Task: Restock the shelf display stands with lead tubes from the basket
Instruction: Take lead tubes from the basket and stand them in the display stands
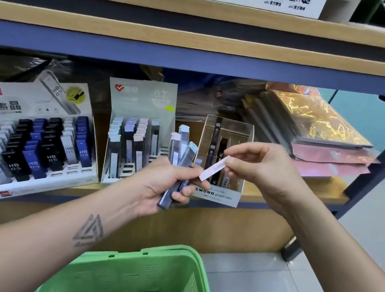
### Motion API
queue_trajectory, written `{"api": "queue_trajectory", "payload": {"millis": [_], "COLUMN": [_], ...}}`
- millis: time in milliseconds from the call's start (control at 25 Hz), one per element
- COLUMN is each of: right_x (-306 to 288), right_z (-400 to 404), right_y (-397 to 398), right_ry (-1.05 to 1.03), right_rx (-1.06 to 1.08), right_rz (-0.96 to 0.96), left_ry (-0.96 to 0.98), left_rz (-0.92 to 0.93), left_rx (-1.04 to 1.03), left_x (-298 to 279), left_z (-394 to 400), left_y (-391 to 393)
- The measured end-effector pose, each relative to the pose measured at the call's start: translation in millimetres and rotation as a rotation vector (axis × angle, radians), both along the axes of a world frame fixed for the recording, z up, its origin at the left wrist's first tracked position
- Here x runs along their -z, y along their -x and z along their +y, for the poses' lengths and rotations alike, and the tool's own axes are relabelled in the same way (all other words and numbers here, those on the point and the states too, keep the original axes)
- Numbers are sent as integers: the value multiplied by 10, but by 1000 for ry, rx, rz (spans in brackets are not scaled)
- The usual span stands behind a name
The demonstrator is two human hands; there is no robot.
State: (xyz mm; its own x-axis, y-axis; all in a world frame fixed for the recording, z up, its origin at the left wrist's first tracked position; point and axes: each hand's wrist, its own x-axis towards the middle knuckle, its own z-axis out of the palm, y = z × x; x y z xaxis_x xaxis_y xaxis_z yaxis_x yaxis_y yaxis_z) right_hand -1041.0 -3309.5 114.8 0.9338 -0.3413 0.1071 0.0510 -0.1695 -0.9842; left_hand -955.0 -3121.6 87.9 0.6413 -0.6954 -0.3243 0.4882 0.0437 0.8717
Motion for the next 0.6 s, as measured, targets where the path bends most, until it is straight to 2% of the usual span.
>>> {"api": "queue_trajectory", "payload": {"millis": [80,240,480,600], "right_x": [-83,-240,103,298], "right_z": [-64,-266,-341,-328], "right_y": [31,86,-87,-151], "right_ry": [129,559,1049,1168], "right_rx": [79,256,229,191], "right_rz": [-42,-38,116,196], "left_ry": [-16,-61,-88,-89], "left_rz": [13,13,34,28], "left_rx": [-20,-76,-50,-38], "left_x": [3,13,89,96], "left_z": [-71,-85,-19,-28], "left_y": [-37,-152,-139,-97]}}
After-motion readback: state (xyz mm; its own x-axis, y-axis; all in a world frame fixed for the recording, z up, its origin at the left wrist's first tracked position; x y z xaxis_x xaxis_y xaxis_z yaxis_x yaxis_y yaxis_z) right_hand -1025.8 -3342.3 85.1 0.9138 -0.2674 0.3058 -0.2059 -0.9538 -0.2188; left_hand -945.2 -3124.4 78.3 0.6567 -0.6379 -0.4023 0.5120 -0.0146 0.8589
